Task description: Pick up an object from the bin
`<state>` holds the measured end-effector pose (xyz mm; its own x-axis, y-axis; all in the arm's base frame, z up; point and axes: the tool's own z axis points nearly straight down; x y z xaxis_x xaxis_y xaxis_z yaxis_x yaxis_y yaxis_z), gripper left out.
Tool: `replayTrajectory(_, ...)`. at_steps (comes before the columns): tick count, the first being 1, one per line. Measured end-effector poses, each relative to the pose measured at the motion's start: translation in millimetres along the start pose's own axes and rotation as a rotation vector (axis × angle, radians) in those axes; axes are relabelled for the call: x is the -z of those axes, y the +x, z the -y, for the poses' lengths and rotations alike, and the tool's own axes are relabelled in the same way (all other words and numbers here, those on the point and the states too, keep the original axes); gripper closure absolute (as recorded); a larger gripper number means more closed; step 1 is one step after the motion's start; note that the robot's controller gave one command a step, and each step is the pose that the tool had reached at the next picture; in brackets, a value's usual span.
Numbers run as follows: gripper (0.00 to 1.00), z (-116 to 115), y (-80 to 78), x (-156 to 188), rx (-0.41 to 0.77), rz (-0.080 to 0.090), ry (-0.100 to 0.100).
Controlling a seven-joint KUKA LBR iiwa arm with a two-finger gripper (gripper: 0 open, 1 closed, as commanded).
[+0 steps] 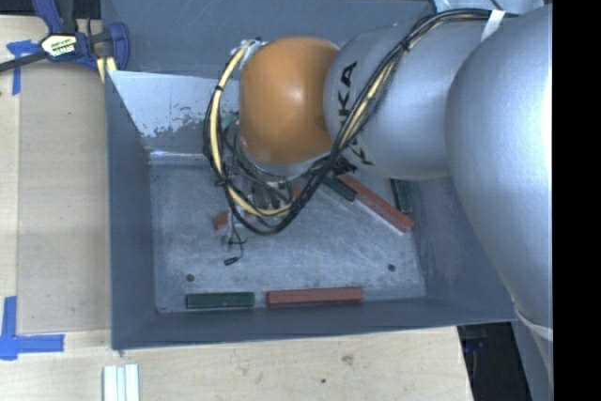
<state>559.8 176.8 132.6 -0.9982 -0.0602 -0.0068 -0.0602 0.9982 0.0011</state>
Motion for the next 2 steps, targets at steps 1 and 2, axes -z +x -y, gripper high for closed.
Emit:
replayTrajectory(1, 0.00, 20.2, -1.7, -20.1, 0.068, -0.009, 0.001)
replayTrajectory(2, 0.00, 62.1, -33.8, 12.8, 0.182, 0.002, 0.002)
